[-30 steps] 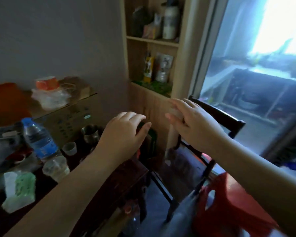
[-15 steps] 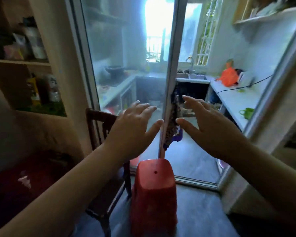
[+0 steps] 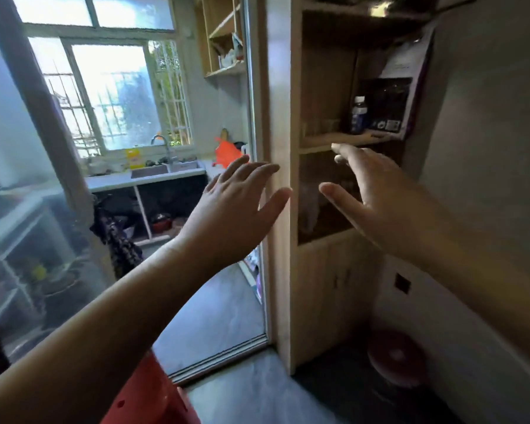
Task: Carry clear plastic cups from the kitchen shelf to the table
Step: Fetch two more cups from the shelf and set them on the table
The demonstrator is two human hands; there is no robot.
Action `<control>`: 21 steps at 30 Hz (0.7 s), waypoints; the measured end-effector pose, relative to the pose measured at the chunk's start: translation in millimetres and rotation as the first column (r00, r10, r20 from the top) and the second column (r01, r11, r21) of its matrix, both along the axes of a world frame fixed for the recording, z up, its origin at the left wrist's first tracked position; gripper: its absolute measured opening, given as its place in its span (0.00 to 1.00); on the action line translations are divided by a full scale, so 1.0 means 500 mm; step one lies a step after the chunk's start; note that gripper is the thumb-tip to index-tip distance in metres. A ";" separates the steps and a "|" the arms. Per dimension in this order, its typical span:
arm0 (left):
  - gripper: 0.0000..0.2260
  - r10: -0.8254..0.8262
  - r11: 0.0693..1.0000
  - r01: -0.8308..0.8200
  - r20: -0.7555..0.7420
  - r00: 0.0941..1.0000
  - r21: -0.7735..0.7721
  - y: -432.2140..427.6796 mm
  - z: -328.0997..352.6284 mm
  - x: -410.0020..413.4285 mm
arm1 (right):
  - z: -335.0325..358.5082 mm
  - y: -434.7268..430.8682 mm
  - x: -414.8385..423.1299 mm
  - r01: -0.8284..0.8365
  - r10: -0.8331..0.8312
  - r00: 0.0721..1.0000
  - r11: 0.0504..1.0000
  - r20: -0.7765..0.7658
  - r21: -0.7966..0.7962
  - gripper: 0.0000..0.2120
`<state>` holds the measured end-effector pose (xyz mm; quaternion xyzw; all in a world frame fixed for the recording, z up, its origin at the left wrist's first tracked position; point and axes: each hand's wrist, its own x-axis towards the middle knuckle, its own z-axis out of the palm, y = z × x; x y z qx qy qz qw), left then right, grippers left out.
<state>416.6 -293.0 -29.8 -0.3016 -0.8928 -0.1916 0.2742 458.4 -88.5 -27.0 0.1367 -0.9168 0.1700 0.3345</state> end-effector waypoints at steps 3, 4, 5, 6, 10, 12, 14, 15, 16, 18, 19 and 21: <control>0.23 -0.093 0.996 0.093 0.012 0.996 0.012 0.080 0.005 -0.049 | -0.006 0.070 -0.019 0.075 -0.075 0.997 0.997 0.005 -0.021 0.35; 0.24 -0.112 0.994 0.112 0.021 0.993 0.018 0.101 0.006 -0.068 | -0.008 0.089 -0.030 0.097 -0.097 0.995 0.995 0.007 -0.021 0.35; 0.24 -0.128 0.992 0.127 0.031 0.991 0.022 0.118 0.006 -0.089 | -0.008 0.106 -0.044 0.116 -0.116 0.993 0.993 0.004 -0.020 0.35; 0.24 -0.142 0.990 0.141 0.041 0.989 0.023 0.133 0.007 -0.111 | -0.006 0.120 -0.060 0.131 -0.131 0.991 0.991 0.000 -0.020 0.35; 0.24 -0.181 0.983 0.180 0.035 0.983 0.019 0.169 0.013 -0.213 | 0.004 0.158 -0.151 0.176 -0.176 0.983 0.984 -0.047 -0.002 0.32; 0.24 -0.184 0.983 0.184 0.008 0.983 0.026 0.173 0.025 -0.272 | 0.021 0.171 -0.209 0.200 -0.198 0.978 0.980 -0.070 0.013 0.31; 0.21 -0.196 0.979 0.197 -0.032 0.980 0.043 0.173 0.038 -0.335 | 0.044 0.182 -0.272 0.212 -0.209 0.974 0.977 -0.085 0.027 0.30; 0.20 -0.203 0.977 0.206 -0.054 0.978 0.055 0.174 0.040 -0.368 | 0.052 0.189 -0.304 0.218 -0.214 0.972 0.976 -0.098 0.031 0.30; 0.19 -0.206 0.976 0.211 -0.072 0.976 0.062 0.177 0.038 -0.401 | 0.056 0.196 -0.334 0.221 -0.217 0.970 0.975 -0.112 0.023 0.29; 0.20 -0.203 0.977 0.207 -0.072 0.977 0.059 0.193 0.018 -0.464 | 0.044 0.211 -0.386 0.208 -0.210 0.970 0.978 -0.124 -0.025 0.28; 0.22 -0.198 0.978 0.201 -0.046 0.979 0.053 0.207 0.002 -0.492 | 0.030 0.220 -0.409 0.200 -0.204 0.972 0.979 -0.115 -0.046 0.28; 0.25 -0.193 0.981 0.192 0.024 0.981 0.033 0.241 -0.033 -0.540 | 0.003 0.242 -0.450 0.209 -0.213 0.972 0.977 -0.103 -0.047 0.28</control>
